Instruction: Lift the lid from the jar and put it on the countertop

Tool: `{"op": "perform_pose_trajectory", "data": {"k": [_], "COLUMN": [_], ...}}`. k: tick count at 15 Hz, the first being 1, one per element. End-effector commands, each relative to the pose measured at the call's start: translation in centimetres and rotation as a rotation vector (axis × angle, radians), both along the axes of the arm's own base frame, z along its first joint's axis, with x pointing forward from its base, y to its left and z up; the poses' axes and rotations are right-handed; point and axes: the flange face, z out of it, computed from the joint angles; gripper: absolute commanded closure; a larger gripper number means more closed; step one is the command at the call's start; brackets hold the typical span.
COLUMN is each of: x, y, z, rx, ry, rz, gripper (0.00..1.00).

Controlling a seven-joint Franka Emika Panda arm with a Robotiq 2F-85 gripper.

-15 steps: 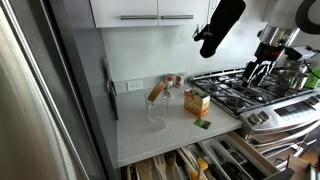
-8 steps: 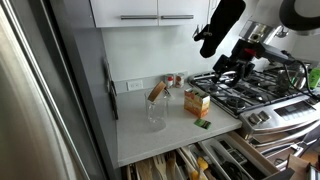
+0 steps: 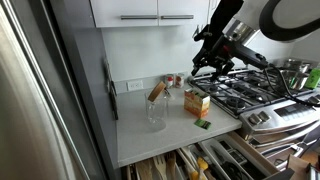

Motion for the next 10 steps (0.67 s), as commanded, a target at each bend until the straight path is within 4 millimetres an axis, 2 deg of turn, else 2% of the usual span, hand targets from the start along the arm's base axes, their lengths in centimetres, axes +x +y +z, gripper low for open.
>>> {"op": "perform_pose_trajectory", "data": {"k": [1, 6, 10], "x": [0.0, -0.1, 1.9], "y": [0.0, 0.0, 1.7], "z": [0.2, 0.2, -1.0], "rx": [0.000, 0.000, 0.110], "ry": [-0.002, -0.003, 0.024], "rz": [0.000, 0.000, -0.081], "gripper": [0.00, 0.00, 0.00]}}
